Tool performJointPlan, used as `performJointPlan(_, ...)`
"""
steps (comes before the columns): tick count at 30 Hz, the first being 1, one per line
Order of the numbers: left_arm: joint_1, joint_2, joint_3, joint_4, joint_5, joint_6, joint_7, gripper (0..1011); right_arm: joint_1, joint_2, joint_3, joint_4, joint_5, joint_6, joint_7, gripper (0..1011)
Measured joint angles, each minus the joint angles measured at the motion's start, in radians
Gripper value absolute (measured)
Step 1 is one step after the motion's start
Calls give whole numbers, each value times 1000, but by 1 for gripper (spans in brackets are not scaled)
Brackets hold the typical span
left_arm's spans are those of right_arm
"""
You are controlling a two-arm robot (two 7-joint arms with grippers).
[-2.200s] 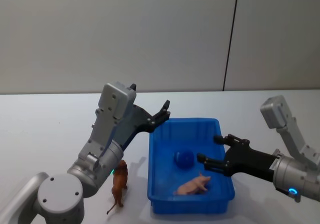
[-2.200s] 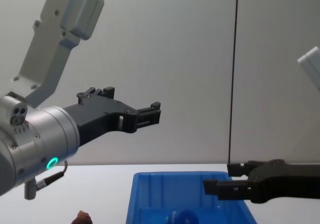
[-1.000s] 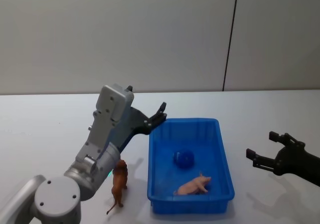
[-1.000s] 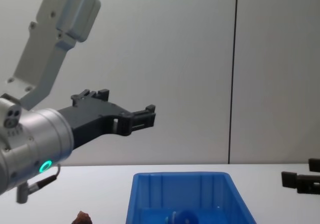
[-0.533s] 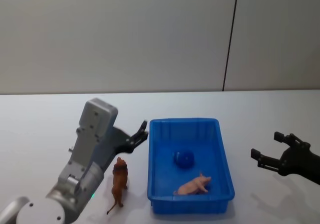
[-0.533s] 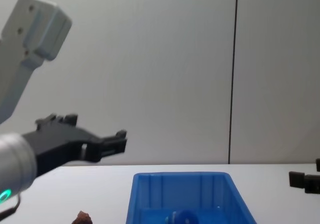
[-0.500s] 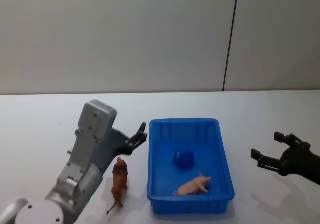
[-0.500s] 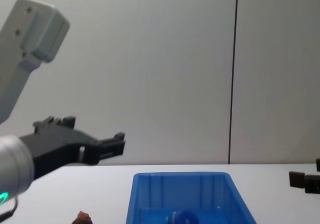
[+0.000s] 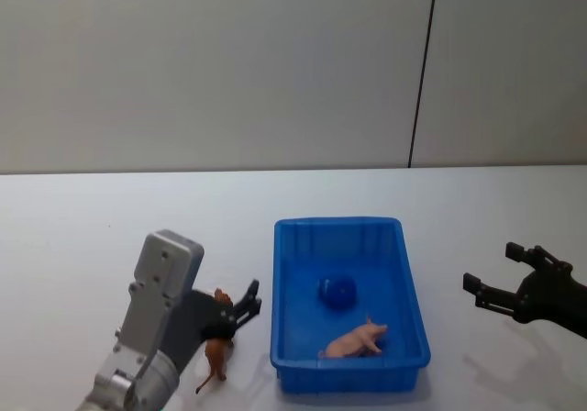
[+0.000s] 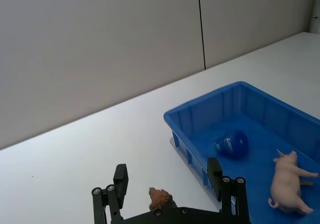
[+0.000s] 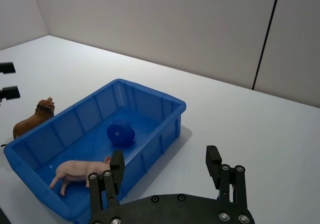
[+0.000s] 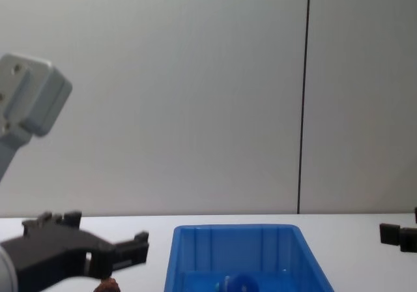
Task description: Pick up the two dolls from the table and place them into the box.
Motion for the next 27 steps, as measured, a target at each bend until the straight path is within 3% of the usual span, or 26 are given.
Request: performJointPlan(27,32,-3,-10,97,-65,17,-90,1001,-2,2,1,-1,2,0,-1,1001)
